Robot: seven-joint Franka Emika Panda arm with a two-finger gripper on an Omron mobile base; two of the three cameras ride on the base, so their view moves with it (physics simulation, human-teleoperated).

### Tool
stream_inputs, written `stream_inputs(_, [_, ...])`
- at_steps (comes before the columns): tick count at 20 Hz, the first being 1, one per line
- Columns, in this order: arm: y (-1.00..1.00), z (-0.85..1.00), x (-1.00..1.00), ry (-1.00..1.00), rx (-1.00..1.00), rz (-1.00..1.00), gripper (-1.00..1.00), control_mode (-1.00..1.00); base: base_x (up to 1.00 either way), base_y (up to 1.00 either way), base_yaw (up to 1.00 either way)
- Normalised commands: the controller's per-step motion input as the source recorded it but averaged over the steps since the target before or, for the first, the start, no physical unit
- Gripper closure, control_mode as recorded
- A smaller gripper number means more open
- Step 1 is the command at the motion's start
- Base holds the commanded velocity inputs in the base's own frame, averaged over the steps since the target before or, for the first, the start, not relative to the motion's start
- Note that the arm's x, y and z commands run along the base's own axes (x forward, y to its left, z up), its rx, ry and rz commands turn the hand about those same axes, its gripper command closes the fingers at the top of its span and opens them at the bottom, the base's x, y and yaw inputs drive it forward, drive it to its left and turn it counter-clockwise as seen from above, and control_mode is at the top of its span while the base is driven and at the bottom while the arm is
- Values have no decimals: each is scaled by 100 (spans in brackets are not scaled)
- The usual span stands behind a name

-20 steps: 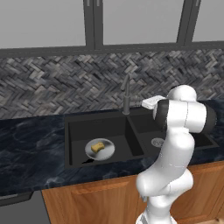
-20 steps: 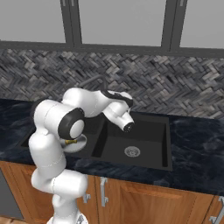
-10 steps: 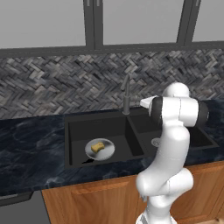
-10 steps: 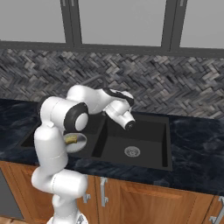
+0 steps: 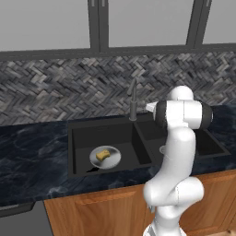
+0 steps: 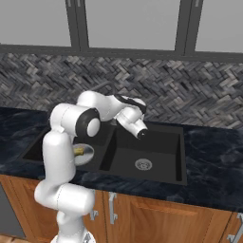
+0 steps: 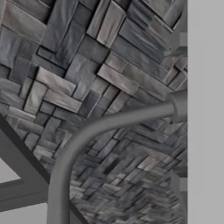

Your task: Pick the pan and sponge and place them into the sink. Then turn on the water.

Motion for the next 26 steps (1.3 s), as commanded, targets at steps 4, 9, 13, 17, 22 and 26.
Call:
stream_inputs(4, [-2, -13, 24, 2, 1, 0, -100, -100, 0, 0, 0])
stream_inputs(9, [-1, -13, 26, 2, 1, 0, -100, -100, 0, 0, 0])
stream_inputs(13, [0, -10, 30, 1, 1, 0, -100, -100, 0, 0, 0])
stream_inputs(17, [0, -10, 29, 0, 1, 0, -100, -100, 0, 0, 0])
stream_inputs(22, [0, -11, 27, 1, 1, 0, -100, -100, 0, 0, 0])
stream_inputs(26, [0, -13, 27, 2, 1, 0, -100, -100, 0, 0, 0])
